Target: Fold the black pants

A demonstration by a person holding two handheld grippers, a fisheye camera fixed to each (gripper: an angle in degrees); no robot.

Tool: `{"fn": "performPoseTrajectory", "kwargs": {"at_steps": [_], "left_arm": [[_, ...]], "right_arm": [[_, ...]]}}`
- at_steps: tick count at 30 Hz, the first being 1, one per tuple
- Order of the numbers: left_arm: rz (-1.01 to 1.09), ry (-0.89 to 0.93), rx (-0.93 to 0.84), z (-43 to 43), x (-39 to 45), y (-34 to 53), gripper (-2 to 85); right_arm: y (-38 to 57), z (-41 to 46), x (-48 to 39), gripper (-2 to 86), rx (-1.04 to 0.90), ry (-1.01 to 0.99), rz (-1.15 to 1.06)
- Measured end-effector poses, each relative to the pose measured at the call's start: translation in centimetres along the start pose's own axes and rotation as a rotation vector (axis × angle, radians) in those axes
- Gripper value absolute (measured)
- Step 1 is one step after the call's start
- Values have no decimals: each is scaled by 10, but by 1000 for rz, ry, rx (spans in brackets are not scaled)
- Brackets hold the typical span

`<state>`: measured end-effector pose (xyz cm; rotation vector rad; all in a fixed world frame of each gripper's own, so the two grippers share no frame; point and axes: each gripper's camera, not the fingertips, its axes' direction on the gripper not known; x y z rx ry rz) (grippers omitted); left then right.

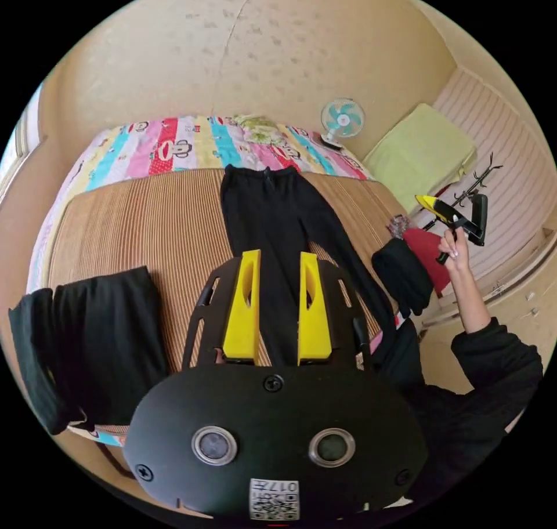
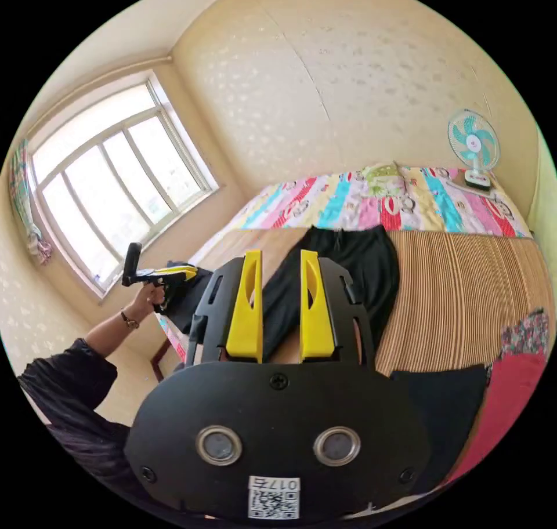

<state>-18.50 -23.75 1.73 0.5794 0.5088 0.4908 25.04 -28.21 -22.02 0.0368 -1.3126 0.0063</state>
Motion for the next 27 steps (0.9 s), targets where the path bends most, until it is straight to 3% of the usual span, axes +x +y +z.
{"fn": "performPoseTrajectory", "kwargs": {"at_steps": [3,7,12,17,21,24,27], "left_arm": [[-31,210,-84,76,3,100,110],[13,473,-104,141,73,176,113],[292,484,-173,200,186,212,134],[415,252,-306,261,235,245,127],[380,231,-362,277,216,256,58],[293,450,-387,257,191,260,15],[306,624,-282,189,181,261,3]], "right_arm": [[112,36,52,131,-165,63,148],[223,39,77,138,-202,38,347],[298,25,93,140,-117,-51,558],[302,2,109,141,-88,-106,560],[287,-3,120,141,-118,-116,510],[257,4,130,140,-135,-123,457],[203,16,146,142,-125,-150,412]]}}
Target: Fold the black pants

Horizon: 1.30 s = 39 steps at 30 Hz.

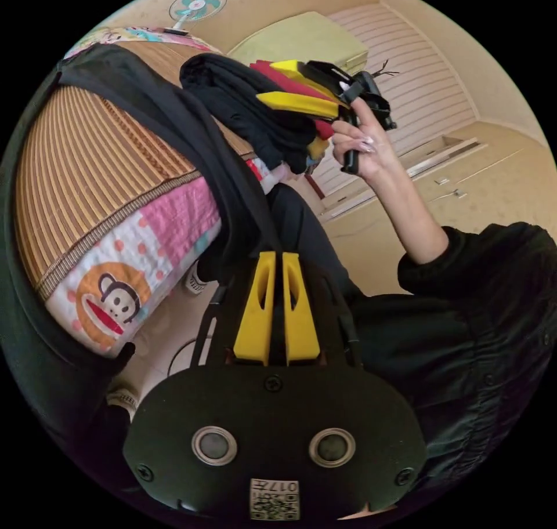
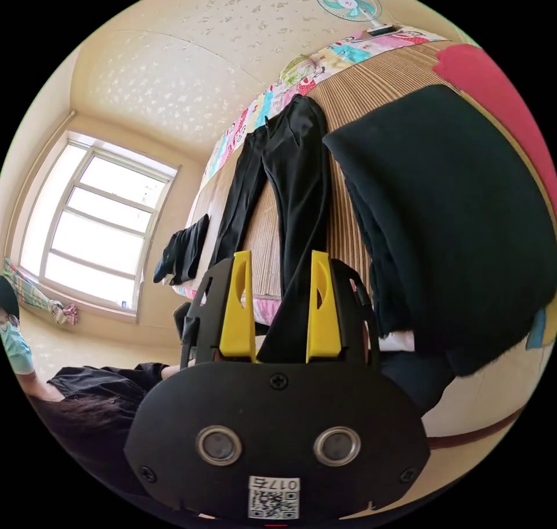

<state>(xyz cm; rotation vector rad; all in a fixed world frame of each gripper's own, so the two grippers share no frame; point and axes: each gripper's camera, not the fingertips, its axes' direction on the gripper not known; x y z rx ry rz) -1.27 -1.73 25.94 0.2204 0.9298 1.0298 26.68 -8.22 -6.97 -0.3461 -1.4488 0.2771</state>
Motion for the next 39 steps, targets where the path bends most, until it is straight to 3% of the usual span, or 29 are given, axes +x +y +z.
{"fn": "performPoseTrajectory", "kwargs": {"at_steps": [5,8,11,14,15,18,22,26,30,34,39], "left_arm": [[12,42,157,-102,43,24,0],[-56,-13,182,-135,41,32,0],[-124,10,220,-159,27,36,-1],[-173,89,283,-182,9,45,-1],[-188,90,292,-187,5,49,-1],[-291,82,344,-216,-15,75,-3],[-376,108,456,-258,-31,109,-2],[-476,-12,514,-287,-32,133,5],[-667,-155,498,-302,-45,165,25],[-725,-284,603,-333,-48,191,71],[-560,-335,553,-350,-92,126,103]], "right_arm": [[-120,45,-1,147,-27,94,-32],[-184,96,19,150,-49,19,53],[-229,149,45,145,-68,69,156],[-253,199,68,107,-137,203,223],[-253,201,69,67,-67,187,232],[-245,188,19,38,198,202,142],[-243,222,-101,31,268,238,-139],[-250,324,-199,43,103,133,-280],[-227,438,-223,92,-274,23,-338],[-152,408,-214,84,-196,-55,-350],[-3,312,-174,107,-50,182,-329]]}}
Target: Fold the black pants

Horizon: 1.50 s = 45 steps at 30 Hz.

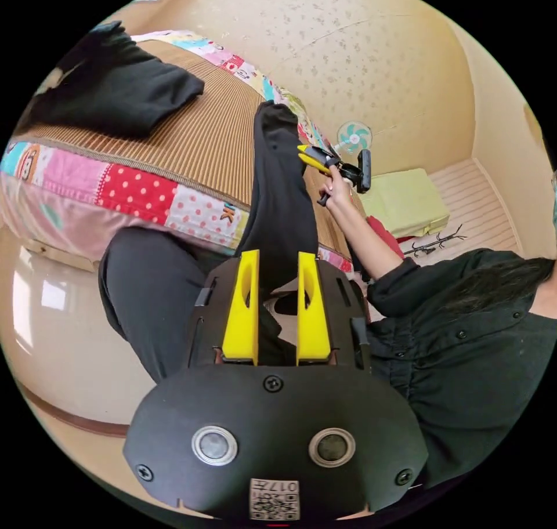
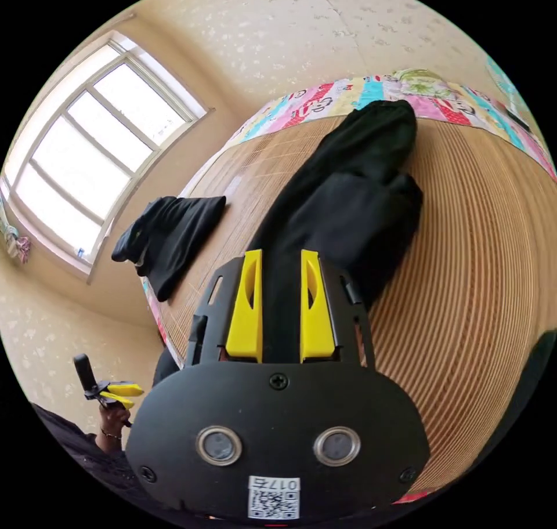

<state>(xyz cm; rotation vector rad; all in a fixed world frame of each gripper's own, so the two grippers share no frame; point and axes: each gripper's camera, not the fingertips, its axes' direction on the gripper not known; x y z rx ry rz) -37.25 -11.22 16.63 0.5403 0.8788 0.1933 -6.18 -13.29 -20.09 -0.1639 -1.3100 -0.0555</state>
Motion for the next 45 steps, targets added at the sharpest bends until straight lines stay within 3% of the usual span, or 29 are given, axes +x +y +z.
{"fn": "performPoseTrajectory", "kwargs": {"at_steps": [6,12,16,19,23,29,33,35,37,40,45], "left_arm": [[54,-106,-177,109,2,-75,105],[99,-86,-216,136,41,-20,50],[121,-27,-432,157,59,23,42],[44,-5,-295,131,54,32,45],[25,83,-166,115,54,15,92],[93,6,-294,171,75,4,115],[110,-54,-255,163,89,29,83],[89,91,-272,159,90,47,44],[108,170,-259,143,100,61,41],[259,301,-121,77,150,79,39],[576,549,134,-53,268,73,37]], "right_arm": [[127,-33,22,104,-116,-72,148],[179,-76,25,38,-239,-420,43],[215,-112,30,40,-366,-438,-42],[234,-138,50,61,-329,-430,23],[231,-171,88,90,-125,-555,196],[205,-146,76,91,-227,-640,175],[203,-153,52,71,-240,-604,131],[205,-159,48,53,-257,-593,131],[206,-170,48,40,-276,-732,140],[206,-237,27,31,-139,-892,67],[153,-427,-59,25,140,-1051,-325]]}}
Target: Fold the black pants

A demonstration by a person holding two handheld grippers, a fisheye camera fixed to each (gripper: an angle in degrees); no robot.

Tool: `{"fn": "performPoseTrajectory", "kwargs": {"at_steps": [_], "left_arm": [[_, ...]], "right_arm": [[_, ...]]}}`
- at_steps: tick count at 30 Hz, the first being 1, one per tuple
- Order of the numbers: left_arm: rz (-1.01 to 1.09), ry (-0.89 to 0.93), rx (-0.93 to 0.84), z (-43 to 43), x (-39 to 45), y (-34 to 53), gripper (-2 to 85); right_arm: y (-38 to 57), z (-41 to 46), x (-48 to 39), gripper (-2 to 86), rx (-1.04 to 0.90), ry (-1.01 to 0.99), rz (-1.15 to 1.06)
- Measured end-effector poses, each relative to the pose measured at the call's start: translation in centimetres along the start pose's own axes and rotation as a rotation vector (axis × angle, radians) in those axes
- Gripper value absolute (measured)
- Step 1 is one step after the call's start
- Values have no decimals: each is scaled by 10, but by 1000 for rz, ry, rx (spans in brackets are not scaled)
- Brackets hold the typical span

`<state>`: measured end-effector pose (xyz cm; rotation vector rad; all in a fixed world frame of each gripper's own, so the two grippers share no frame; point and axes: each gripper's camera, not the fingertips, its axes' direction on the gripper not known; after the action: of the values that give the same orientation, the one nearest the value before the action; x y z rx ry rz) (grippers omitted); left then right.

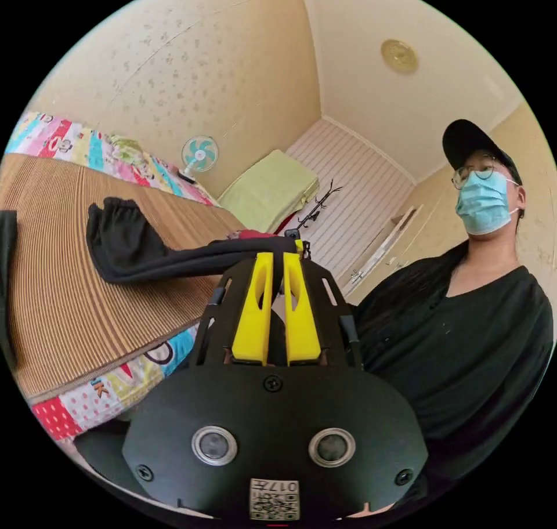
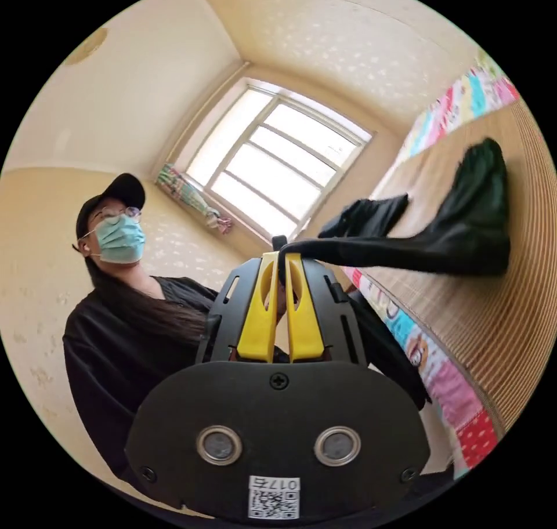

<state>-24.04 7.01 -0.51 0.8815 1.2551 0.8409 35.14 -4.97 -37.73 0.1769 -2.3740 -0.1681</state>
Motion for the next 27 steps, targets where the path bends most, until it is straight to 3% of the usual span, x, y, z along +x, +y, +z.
{"fn": "performPoseTrajectory", "kwargs": {"at_steps": [5,8,11,17,21,25,27], "left_arm": [[373,60,156,-23,136,-125,34],[373,-4,223,-24,167,-182,29],[304,-146,211,-11,155,-231,25],[151,-432,126,41,47,-299,25],[45,-446,91,62,-25,-300,28],[-106,-448,-61,89,-92,-207,34],[-149,-479,-168,108,-114,-132,37]], "right_arm": [[-119,-5,-145,22,22,-41,-334],[-185,-8,-194,21,44,-19,-371],[-242,-16,-200,19,63,134,-326],[-333,-37,-97,19,98,390,-112],[-349,-51,-17,20,168,388,7],[-286,-46,38,20,125,459,59],[-200,-35,78,23,33,516,125]]}}
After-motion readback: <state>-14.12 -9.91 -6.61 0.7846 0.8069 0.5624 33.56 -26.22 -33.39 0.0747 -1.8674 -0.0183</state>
